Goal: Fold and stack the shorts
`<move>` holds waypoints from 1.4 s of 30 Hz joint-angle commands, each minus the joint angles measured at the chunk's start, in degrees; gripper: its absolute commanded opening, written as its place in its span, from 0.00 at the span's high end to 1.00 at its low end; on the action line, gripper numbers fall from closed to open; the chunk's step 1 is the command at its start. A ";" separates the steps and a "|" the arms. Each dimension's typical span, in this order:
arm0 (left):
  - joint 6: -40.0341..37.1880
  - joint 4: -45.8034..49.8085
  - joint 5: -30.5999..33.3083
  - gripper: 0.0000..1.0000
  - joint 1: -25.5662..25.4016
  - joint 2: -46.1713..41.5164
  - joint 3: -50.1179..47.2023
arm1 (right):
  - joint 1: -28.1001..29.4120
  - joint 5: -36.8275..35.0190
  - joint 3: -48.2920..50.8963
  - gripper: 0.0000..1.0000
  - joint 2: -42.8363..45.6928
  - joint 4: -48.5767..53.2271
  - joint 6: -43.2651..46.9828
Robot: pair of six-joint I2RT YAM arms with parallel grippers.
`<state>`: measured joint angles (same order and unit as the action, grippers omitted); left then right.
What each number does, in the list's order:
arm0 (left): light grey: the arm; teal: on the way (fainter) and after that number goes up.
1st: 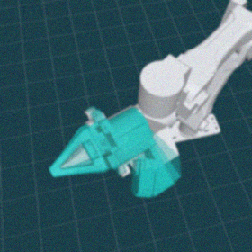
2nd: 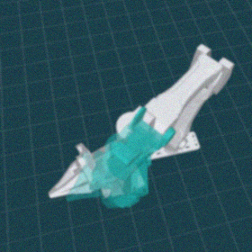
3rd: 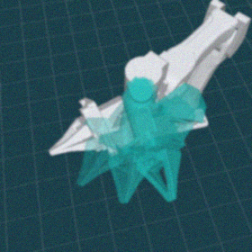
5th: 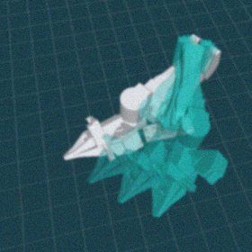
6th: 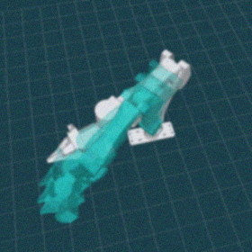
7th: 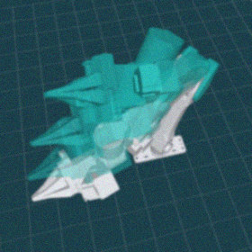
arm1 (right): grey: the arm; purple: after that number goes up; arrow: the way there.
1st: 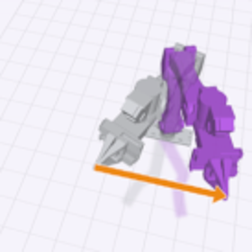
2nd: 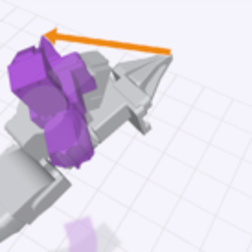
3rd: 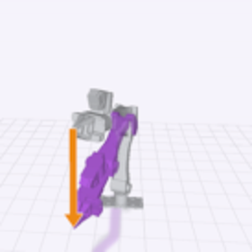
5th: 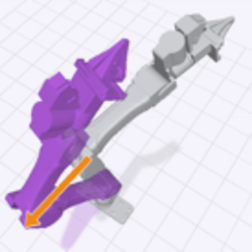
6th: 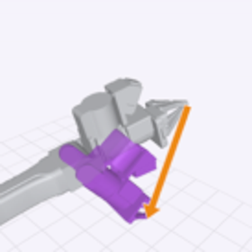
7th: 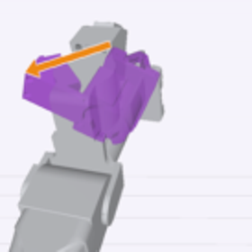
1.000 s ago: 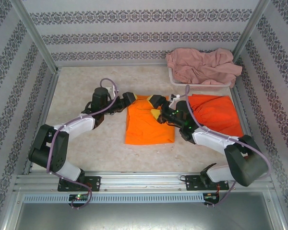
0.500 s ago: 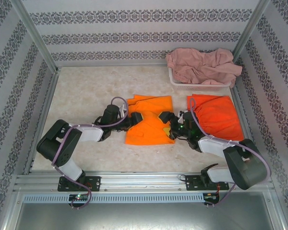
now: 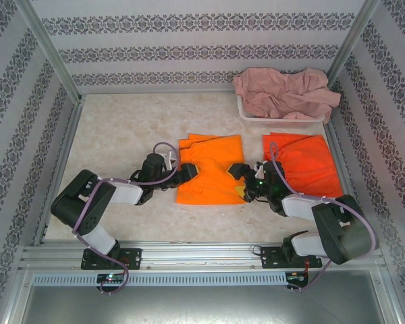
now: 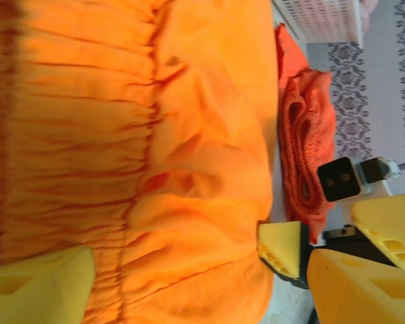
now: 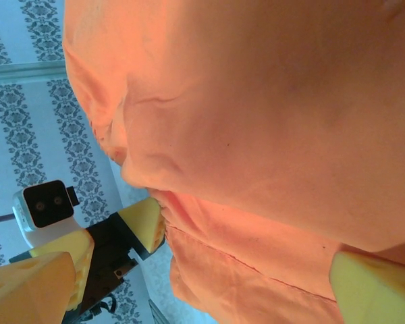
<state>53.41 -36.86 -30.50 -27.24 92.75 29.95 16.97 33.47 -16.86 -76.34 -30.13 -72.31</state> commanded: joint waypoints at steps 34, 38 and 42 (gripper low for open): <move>-9.90 16.79 0.89 0.14 -0.18 7.11 10.16 | -8.01 -1.26 -29.76 0.06 -2.99 43.85 50.44; -9.12 14.20 0.83 0.14 -0.01 8.03 7.74 | -8.01 -1.83 -31.65 0.09 -7.47 45.58 51.96; -9.10 14.01 0.81 0.14 -0.02 8.26 7.38 | -7.95 -2.57 -34.11 0.13 -11.84 47.86 53.53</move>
<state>43.16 -26.41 -30.87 -27.31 97.76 39.81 9.47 31.14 -48.53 -86.06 14.90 -21.56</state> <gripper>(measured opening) 0.862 0.877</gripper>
